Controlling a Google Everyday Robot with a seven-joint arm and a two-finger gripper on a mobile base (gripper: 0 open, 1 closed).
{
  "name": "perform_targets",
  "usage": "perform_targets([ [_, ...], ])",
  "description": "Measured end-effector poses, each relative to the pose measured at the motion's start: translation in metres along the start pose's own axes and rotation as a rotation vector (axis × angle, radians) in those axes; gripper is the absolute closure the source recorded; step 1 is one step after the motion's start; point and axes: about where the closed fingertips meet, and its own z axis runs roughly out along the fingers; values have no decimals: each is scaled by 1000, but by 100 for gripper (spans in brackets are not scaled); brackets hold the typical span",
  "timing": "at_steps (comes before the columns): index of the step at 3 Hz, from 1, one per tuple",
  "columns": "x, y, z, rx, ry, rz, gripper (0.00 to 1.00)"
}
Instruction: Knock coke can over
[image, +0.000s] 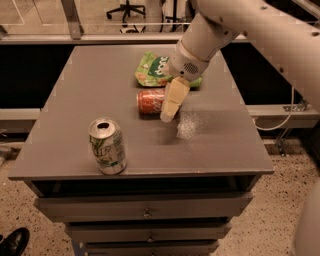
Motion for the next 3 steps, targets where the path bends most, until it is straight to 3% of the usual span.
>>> perform_targets([
  [1, 27, 2, -40, 131, -99, 93, 0],
  [2, 58, 8, -80, 287, -290, 179, 0],
  [3, 76, 3, -100, 354, -307, 226, 0],
])
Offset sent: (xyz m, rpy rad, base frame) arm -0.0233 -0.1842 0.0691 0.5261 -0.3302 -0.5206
